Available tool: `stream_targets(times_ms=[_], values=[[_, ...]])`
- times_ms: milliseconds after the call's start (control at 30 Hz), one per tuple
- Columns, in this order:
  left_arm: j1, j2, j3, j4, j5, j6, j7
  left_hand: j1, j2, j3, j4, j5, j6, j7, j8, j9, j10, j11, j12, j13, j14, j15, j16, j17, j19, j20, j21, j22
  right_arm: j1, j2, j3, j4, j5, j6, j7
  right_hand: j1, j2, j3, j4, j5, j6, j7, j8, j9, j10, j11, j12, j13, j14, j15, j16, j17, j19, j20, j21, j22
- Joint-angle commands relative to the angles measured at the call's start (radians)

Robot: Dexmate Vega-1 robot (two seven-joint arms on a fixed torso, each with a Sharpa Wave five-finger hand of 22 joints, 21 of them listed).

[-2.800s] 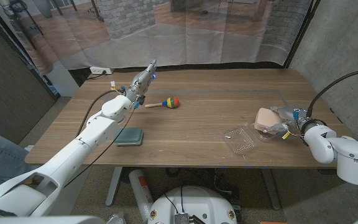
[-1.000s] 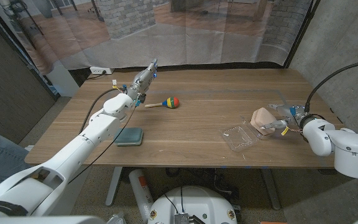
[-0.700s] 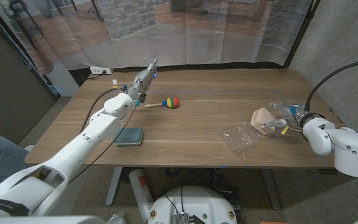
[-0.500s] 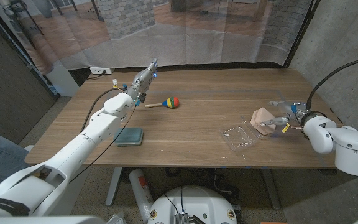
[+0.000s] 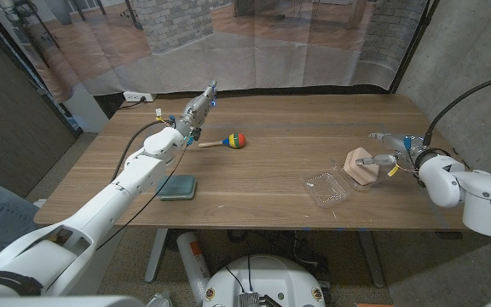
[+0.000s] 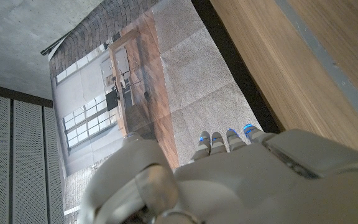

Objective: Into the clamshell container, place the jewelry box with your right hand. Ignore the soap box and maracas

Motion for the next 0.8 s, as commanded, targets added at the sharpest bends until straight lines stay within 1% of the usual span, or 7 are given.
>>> stream_targets(times_ms=[33, 233, 267, 333, 433, 567, 800], values=[[0.001, 0.002, 0.002, -0.008, 0.004, 0.010, 0.007, 0.016, 0.004, -0.006, -0.002, -0.003, -0.005, -0.004, 0.003, 0.003, 0.000, 0.008, -0.001, 0.003, -0.011, 0.001, -0.004, 0.003, -0.049, -0.009, 0.000, 0.003, 0.019, 0.057, 0.006, 0.034, 0.029, 0.055, -0.085, -0.015, 0.008, -0.003, 0.009, 0.007, 0.011, -0.006, 0.006, 0.000, 0.012, -0.003, 0.005, 0.001, -0.010, 0.000, 0.002, 0.002, 0.020, -0.001, 0.009, 0.002], [0.001, 0.000, 0.000, -0.009, 0.001, 0.010, 0.008, 0.017, 0.004, -0.007, -0.003, -0.004, -0.004, -0.002, 0.003, 0.003, 0.002, 0.009, 0.000, 0.003, -0.008, 0.002, -0.003, 0.003, -0.047, -0.011, 0.000, 0.003, 0.065, 0.117, -0.026, 0.067, -0.005, 0.087, -0.112, -0.024, 0.020, -0.006, 0.017, 0.010, 0.021, 0.004, 0.007, -0.001, 0.014, -0.003, 0.005, -0.003, -0.036, -0.013, -0.004, 0.001, 0.005, -0.005, 0.002, 0.001], [0.001, 0.000, 0.000, -0.009, 0.001, 0.009, 0.008, 0.018, 0.004, -0.007, -0.003, -0.004, -0.004, -0.003, 0.003, 0.003, 0.003, 0.008, 0.000, 0.003, -0.008, 0.002, -0.003, 0.003, -0.047, -0.011, 0.000, 0.003, 0.065, 0.117, -0.026, 0.067, -0.006, 0.086, -0.112, -0.025, 0.022, -0.006, 0.018, 0.011, 0.022, 0.006, 0.007, -0.001, 0.014, -0.010, 0.005, -0.003, -0.038, -0.015, -0.004, 0.001, 0.003, -0.005, 0.001, 0.001], [0.005, 0.000, -0.003, -0.011, -0.001, 0.005, 0.009, 0.018, 0.005, -0.007, -0.003, -0.004, -0.004, -0.003, 0.004, 0.003, 0.003, 0.008, 0.000, 0.003, -0.008, 0.002, -0.003, 0.003, -0.047, -0.012, 0.000, 0.003, 0.086, 0.151, -0.037, 0.089, -0.014, 0.118, -0.123, -0.026, 0.025, -0.007, 0.020, 0.011, 0.026, 0.008, 0.008, -0.001, 0.014, -0.009, 0.005, -0.004, -0.045, -0.017, -0.005, 0.001, 0.000, -0.009, 0.000, 0.001], [0.008, 0.001, -0.003, -0.011, 0.000, 0.005, 0.010, 0.019, 0.005, -0.007, -0.003, -0.004, -0.003, -0.003, 0.004, 0.003, 0.003, 0.008, 0.000, 0.003, -0.008, 0.001, -0.003, 0.003, -0.047, -0.012, 0.000, 0.003, 0.118, 0.186, -0.058, 0.108, -0.033, 0.144, -0.120, -0.027, 0.035, -0.006, 0.023, 0.013, 0.044, -0.005, 0.013, -0.002, 0.013, -0.016, 0.005, -0.005, -0.069, -0.032, -0.009, 0.001, -0.002, -0.012, -0.001, 0.001], [0.014, -0.001, -0.004, -0.007, -0.002, -0.004, 0.009, 0.020, 0.005, -0.007, -0.004, -0.004, -0.003, -0.003, 0.004, 0.003, 0.003, 0.007, 0.000, 0.003, -0.006, 0.001, -0.002, 0.003, -0.047, -0.011, 0.000, 0.003, 0.155, 0.223, -0.089, 0.127, -0.068, 0.163, -0.111, -0.025, 0.040, -0.006, 0.024, 0.015, 0.051, -0.009, 0.014, -0.002, 0.014, -0.019, 0.005, -0.006, -0.077, -0.043, -0.008, 0.001, 0.009, -0.017, 0.003, 0.001], [0.025, 0.006, -0.012, -0.015, -0.010, 0.000, 0.015, 0.022, 0.006, -0.007, -0.005, -0.005, -0.003, -0.002, 0.004, 0.003, 0.004, 0.004, 0.000, 0.003, -0.007, 0.002, -0.003, 0.003, -0.046, -0.011, 0.000, 0.003, 0.177, 0.242, -0.097, 0.135, -0.092, 0.173, -0.085, -0.022, 0.045, -0.005, 0.023, 0.016, 0.055, -0.009, 0.014, -0.003, 0.021, -0.020, 0.008, -0.006, -0.076, -0.046, -0.004, 0.000, 0.011, -0.016, 0.004, 0.001]])
